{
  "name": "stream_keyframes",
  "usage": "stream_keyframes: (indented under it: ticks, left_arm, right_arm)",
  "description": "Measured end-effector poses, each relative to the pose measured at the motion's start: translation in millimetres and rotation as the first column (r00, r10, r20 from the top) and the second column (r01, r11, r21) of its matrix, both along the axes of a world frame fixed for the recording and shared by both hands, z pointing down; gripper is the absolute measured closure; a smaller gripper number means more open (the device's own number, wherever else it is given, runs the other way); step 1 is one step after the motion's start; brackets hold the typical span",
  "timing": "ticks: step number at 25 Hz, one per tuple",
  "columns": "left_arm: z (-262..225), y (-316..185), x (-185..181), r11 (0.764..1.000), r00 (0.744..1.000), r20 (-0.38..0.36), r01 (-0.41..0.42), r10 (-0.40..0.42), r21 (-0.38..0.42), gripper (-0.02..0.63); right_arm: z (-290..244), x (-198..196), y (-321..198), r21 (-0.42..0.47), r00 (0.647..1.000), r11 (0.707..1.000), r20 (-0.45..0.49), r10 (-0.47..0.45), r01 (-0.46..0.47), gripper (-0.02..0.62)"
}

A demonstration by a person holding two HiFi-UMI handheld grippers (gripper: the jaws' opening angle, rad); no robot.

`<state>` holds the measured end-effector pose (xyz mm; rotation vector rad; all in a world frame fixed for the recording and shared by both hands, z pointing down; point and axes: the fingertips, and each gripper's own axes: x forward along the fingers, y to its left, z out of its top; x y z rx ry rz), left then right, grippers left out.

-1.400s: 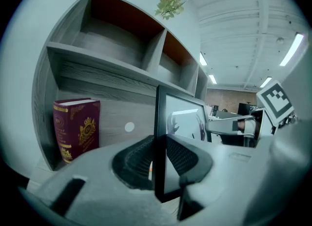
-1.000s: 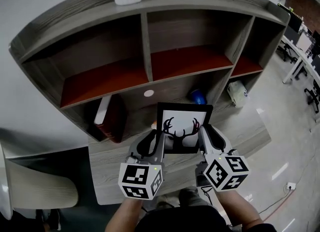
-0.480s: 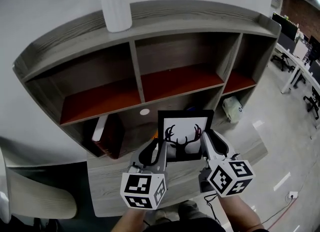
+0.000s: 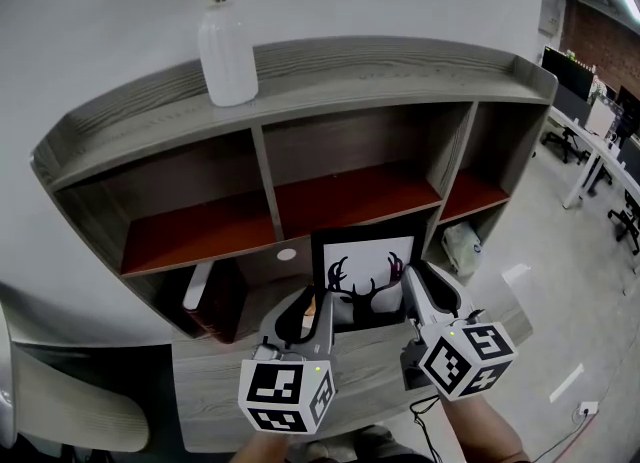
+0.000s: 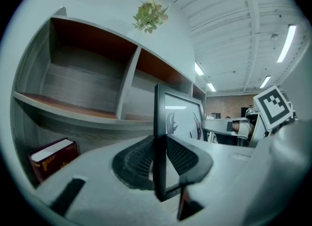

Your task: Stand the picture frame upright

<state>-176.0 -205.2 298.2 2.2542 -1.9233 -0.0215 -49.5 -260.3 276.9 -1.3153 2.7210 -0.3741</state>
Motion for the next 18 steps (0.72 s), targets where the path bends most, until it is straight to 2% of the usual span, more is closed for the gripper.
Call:
stream_keyframes:
  ticks: [12, 18]
  left_arm:
    - [-42.6, -26.2, 9.2, 0.997, 0.998, 0.043, 0.040, -0.043, 0.069, 0.528]
    - [-58.5, -41.3, 10.6, 0.995, 0.996, 0.074, 0.046, -0.053, 0.088, 0.528]
  right_arm:
    - [-47.2, 4.0, -34.6, 0.093, 0.998, 0.994, 0.027, -0.062, 0.059, 0.522]
    - [-60.7, 5.2, -50.7, 0.112, 0.995, 0.991, 0.047, -0.085, 0.079, 0.522]
